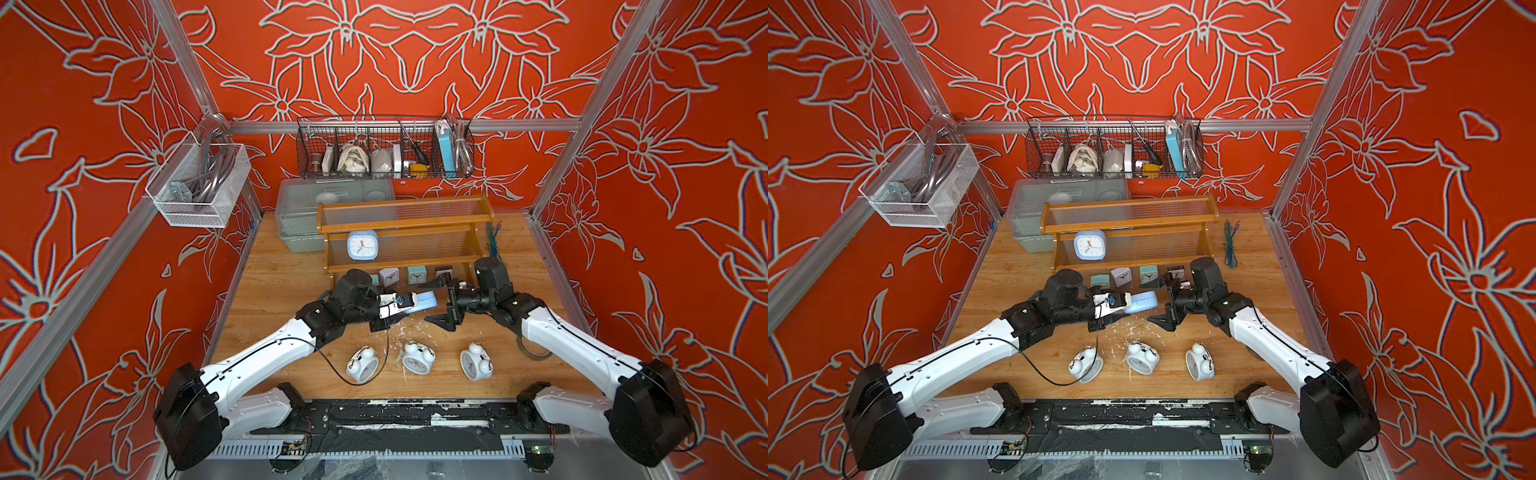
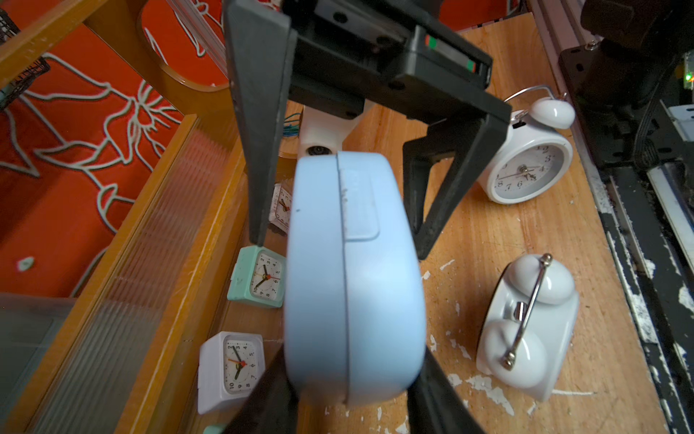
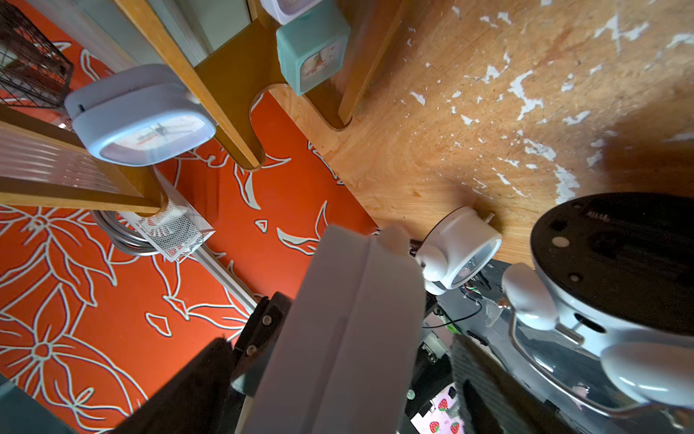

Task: Place the alarm clocks on the shelf by style
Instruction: Pick up the alarm from the center of the board.

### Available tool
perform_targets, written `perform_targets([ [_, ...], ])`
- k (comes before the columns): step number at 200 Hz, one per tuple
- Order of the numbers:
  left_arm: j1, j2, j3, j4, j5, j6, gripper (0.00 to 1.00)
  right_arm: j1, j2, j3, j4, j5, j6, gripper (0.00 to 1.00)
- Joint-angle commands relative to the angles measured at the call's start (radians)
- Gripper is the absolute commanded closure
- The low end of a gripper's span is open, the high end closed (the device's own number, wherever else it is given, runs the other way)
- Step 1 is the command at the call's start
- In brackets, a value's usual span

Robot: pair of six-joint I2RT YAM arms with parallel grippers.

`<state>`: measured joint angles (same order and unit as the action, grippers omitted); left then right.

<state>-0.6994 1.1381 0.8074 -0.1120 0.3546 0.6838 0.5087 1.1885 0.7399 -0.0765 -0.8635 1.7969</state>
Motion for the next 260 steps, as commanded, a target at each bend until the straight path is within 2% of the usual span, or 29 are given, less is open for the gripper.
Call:
perform_targets([
  [1,0.002,-0.024,0.029,-0.013,-0.008,-0.046,0.87,-0.011,-0.029,-0.011,0.002,-0.018,-0.068,0.0],
  [17,0.009,-0.026,0.036,-0.023,-0.009,-0.064,0.88,-0.019,-0.029,0.01,-0.03,-0.03,-0.161,0.0],
  [43,0.037,-0.029,0.064,-0.072,0.023,-0.098,0.89,-0.031,-0.035,0.118,-0.218,-0.001,-0.461,0.0],
  [76,0.119,-0.041,0.12,-0.199,0.182,-0.152,0.89,-0.091,-0.038,0.209,-0.377,0.07,-0.789,0.0],
  [105,0.148,-0.054,0.15,-0.328,0.278,-0.146,0.89,-0.153,-0.039,0.26,-0.381,0.06,-1.014,0.0],
  [152,0.186,-0.039,0.192,-0.504,0.467,-0.128,0.88,-0.156,-0.075,0.34,-0.409,0.057,-1.446,0.0],
  [192,0.233,-0.019,0.219,-0.565,0.556,-0.14,0.88,-0.156,-0.181,0.263,-0.298,0.027,-1.59,0.0],
  [222,0.275,-0.003,0.234,-0.579,0.615,-0.163,0.88,-0.146,-0.189,0.229,-0.273,-0.097,-1.651,0.11],
  [240,0.292,0.005,0.24,-0.584,0.636,-0.168,0.88,-0.108,-0.21,0.185,-0.177,-0.166,-1.639,0.17],
  [260,0.304,0.009,0.245,-0.603,0.665,-0.16,0.88,-0.029,-0.236,0.165,-0.185,-0.138,-1.712,0.19],
])
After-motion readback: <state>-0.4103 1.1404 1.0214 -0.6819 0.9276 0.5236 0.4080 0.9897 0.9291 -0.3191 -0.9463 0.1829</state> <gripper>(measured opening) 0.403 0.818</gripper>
